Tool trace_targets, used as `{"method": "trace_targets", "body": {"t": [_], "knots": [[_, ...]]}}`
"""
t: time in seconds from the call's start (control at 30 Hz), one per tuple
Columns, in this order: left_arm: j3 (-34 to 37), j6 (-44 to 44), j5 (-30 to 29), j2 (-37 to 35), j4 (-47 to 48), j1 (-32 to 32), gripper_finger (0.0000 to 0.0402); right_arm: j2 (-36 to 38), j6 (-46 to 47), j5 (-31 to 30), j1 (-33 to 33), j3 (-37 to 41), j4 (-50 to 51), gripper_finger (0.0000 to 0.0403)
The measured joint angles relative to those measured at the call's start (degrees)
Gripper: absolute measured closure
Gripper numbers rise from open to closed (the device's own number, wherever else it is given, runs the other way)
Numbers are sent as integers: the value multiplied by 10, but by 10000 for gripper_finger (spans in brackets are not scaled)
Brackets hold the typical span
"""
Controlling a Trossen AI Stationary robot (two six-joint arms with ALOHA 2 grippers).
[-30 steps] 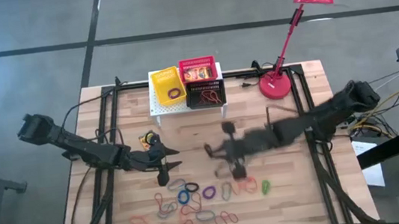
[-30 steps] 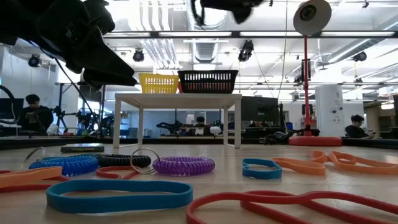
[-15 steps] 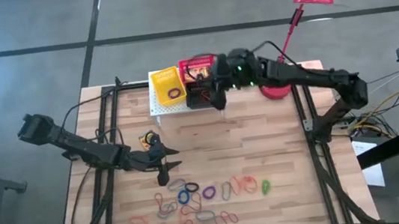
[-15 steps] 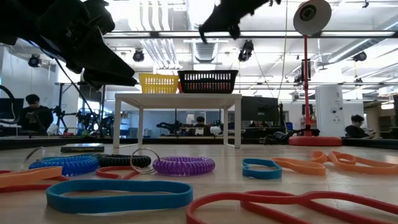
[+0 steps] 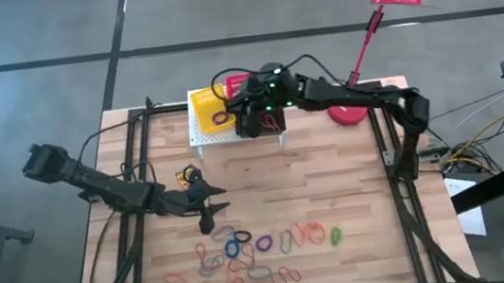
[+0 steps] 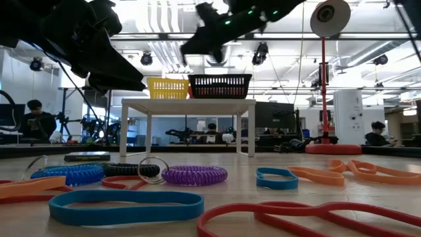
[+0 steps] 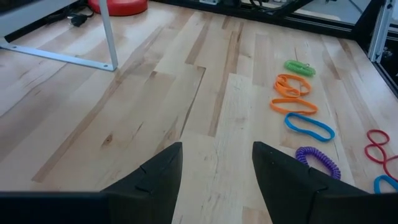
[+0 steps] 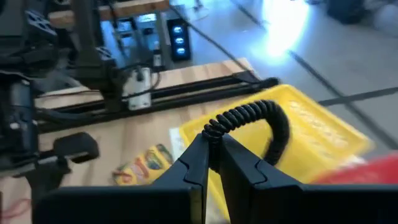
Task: Pick & Place Office Desk Supplies
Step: Put the black spring keychain into the yellow bin on the shelf
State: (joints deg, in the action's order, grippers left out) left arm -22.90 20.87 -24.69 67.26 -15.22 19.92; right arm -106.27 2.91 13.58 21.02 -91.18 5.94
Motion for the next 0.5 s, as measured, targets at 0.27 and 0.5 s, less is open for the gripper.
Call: {"method": "trace_targets", "body": {"t": [0.27,0.5], "knots": [[0,2,0,0,0,0,204,-116,1,4,1,-142,59,380],[0,2,0,0,0,0,204,-185,1,-1,3,-270,219,336]]}}
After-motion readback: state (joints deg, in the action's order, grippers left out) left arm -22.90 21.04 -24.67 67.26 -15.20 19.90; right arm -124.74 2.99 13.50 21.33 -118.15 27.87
